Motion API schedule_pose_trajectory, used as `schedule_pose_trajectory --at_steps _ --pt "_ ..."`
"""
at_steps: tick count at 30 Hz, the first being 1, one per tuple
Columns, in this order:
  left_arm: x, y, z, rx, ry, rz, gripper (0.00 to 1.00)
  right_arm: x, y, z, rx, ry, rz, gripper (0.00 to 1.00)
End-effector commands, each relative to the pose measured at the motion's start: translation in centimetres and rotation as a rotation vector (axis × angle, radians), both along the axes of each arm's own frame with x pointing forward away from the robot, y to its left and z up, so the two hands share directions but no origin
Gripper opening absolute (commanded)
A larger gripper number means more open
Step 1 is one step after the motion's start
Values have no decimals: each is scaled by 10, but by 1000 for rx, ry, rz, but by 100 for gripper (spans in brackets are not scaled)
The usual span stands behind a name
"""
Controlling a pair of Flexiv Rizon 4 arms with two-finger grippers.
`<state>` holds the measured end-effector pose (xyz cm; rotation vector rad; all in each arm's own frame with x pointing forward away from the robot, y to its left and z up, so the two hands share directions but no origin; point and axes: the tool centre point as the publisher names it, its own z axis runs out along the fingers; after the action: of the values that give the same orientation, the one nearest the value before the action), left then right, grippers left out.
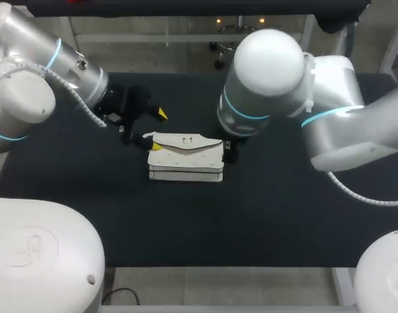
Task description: Pick up the bag, open it, inspect its contents, close it, and place it on the opposite side
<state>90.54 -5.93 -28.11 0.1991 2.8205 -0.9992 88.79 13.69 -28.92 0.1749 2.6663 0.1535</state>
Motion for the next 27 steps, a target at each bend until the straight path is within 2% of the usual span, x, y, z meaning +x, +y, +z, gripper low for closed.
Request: schedule_pose_trajectory --at_steps 1,2,3,21,23,27 --pt "3 1 1 45 261 86 100 3 -12 7 24 192 -62 100" --pt "3 2 1 63 278 107 100 4 -14 7 38 233 -110 100" --pt "1 2 -1 151 236 139 100 6 -16 7 33 250 -153 100" --pt "1 2 -1 151 236 139 100 6 -16 7 33 250 -153 100" --pt "5 0 0 139 257 153 100 23 -12 8 90 343 -245 100" --pt "22 -8 7 114 441 367 100 52 -9 10 149 503 -525 100"
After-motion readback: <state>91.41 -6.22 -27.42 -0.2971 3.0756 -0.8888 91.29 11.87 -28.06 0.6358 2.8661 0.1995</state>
